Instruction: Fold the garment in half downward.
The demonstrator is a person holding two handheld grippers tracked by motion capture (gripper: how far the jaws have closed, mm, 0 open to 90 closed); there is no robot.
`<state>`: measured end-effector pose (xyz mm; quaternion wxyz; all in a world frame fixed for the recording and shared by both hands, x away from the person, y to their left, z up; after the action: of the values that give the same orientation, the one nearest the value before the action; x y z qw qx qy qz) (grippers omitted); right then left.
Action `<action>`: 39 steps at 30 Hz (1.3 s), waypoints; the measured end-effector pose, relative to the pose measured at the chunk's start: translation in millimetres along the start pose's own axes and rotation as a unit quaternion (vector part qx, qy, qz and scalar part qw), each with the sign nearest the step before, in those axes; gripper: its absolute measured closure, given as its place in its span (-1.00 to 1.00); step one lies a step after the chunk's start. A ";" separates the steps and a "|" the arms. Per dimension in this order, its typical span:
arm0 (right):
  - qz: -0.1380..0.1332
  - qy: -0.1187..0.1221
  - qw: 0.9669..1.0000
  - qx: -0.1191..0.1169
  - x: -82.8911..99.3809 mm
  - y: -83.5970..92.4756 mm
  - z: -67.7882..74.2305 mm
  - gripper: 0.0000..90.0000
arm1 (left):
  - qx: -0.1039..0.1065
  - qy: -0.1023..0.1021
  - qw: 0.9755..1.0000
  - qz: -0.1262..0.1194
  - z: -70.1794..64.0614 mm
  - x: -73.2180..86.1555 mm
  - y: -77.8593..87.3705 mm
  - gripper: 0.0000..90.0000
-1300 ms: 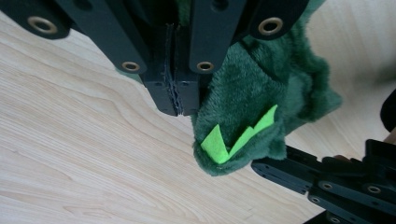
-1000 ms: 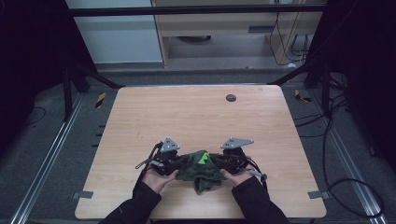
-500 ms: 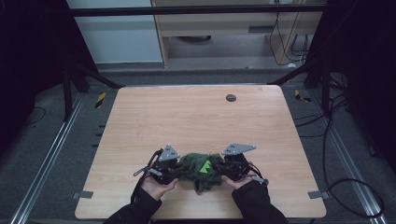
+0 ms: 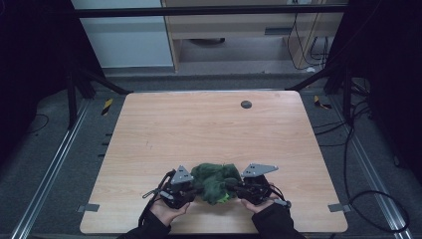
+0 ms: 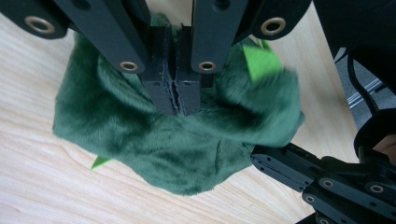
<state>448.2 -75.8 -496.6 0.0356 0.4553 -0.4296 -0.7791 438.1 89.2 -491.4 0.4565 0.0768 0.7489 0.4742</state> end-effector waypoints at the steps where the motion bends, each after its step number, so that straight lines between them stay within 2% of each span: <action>1: 0.001 -0.001 1.000 0.000 1.9 0.7 0.1 0.94 | 0.000 0.001 1.000 0.001 -0.7 1.0 -0.3 0.99; 7: -0.002 -0.003 1.000 0.002 6.2 5.1 0.3 0.94 | -0.008 0.007 1.000 -0.002 4.4 1.4 3.4 0.99; 11: -0.017 -0.008 1.000 0.010 0.0 9.7 -3.5 0.94 | -0.014 0.016 1.000 -0.006 12.0 -0.9 4.0 0.99; 16: -0.025 -0.006 1.000 0.015 -11.0 3.3 -4.9 0.94 | -0.016 0.019 1.000 0.008 16.4 0.5 -4.1 0.99; 21: -0.002 -0.003 1.000 0.012 -6.6 -8.6 -3.2 0.94 | -0.017 0.018 0.999 0.025 14.4 7.9 -11.4 0.99; 27: 0.019 -0.003 1.000 0.011 9.9 -11.4 -3.9 0.92 | -0.021 0.012 0.999 0.041 11.5 14.3 -18.5 0.99; 32: 0.030 -0.001 0.999 0.014 16.1 -16.9 -6.2 0.91 | -0.025 0.005 0.998 0.056 8.1 19.2 -26.7 0.99; 36: 0.033 0.004 0.999 0.017 18.3 -22.8 -6.9 0.92 | -0.024 0.007 0.998 0.055 9.9 19.0 -26.2 0.99; 39: 0.032 0.002 0.999 0.018 17.2 -21.8 -7.0 0.91 | -0.026 0.013 0.999 0.043 13.3 16.1 -20.2 0.98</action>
<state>450.6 -74.2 -525.2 0.0534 0.4431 -0.4575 -0.7690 445.4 95.7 -518.7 0.4276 0.0910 0.7383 0.5137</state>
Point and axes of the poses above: each handheld gripper's, and its own axes: y roughly backward along the jaws, x roughly out of its underside, z roughly to its left, the point moved 7 cm from there along -y, roughly forward along the jaws, and after that the axes turned 10 degrees about z, right-handed, at the moved point
